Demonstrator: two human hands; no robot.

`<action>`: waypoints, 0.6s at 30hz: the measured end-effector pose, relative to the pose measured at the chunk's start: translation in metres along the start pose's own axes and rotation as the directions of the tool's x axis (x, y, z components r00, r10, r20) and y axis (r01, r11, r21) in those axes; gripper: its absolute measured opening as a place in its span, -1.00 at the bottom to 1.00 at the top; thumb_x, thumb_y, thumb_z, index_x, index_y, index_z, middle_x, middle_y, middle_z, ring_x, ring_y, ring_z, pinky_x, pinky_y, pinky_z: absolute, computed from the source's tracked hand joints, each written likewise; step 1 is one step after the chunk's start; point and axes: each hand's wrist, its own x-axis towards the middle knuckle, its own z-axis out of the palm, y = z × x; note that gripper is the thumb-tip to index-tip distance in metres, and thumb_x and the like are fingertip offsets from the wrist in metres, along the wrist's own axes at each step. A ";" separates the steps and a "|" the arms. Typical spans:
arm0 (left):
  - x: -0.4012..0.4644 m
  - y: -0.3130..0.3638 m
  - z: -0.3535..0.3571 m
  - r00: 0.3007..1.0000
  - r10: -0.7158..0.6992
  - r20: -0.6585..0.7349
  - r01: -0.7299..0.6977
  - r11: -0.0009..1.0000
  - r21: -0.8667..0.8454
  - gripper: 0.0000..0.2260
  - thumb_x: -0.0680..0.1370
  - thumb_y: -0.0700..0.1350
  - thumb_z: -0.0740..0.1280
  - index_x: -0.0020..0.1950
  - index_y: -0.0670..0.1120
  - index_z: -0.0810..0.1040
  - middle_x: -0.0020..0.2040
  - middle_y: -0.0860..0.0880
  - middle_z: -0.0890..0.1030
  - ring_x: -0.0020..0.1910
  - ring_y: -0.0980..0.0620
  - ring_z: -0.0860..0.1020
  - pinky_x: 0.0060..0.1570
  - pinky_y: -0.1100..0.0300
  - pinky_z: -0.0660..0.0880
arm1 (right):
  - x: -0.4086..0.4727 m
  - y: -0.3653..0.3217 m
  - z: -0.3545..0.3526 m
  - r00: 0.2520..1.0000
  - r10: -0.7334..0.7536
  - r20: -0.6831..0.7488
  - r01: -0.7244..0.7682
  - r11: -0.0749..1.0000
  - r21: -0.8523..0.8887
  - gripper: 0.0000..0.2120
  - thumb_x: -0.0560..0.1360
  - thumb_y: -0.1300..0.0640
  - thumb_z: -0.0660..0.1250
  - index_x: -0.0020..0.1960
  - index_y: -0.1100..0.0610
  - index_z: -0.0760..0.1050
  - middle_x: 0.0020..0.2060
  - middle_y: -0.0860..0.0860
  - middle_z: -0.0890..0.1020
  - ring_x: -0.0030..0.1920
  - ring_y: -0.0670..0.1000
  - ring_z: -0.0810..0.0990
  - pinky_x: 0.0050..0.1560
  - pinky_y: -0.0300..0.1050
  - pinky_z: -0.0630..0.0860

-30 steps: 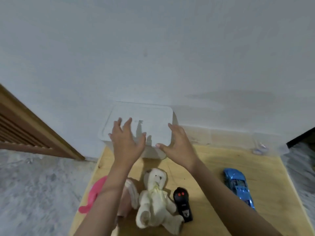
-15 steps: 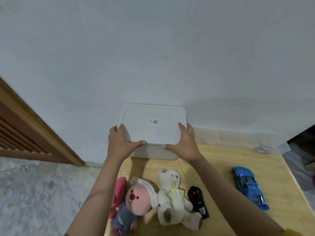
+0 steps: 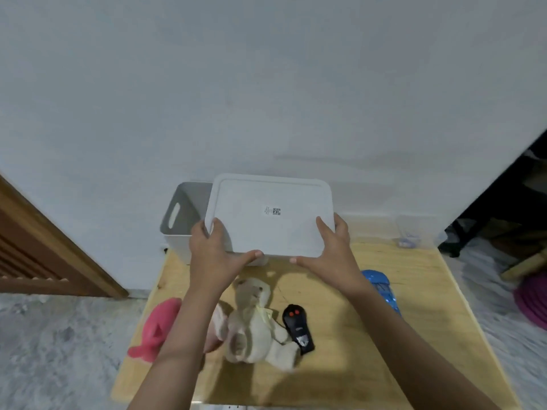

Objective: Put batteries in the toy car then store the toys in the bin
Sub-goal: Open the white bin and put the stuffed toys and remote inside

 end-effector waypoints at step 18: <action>-0.243 0.176 0.194 0.925 0.062 0.375 -0.073 0.997 0.015 -0.11 0.37 0.29 0.39 0.51 -0.15 0.12 0.50 -0.22 0.00 0.49 -0.17 -0.02 0.34 0.03 0.27 | -0.203 0.252 -0.188 0.955 0.284 -0.083 -0.290 0.954 -0.076 0.00 0.20 -0.11 0.57 0.46 0.21 0.18 0.45 0.16 0.07 0.45 0.15 0.08 0.42 0.07 0.21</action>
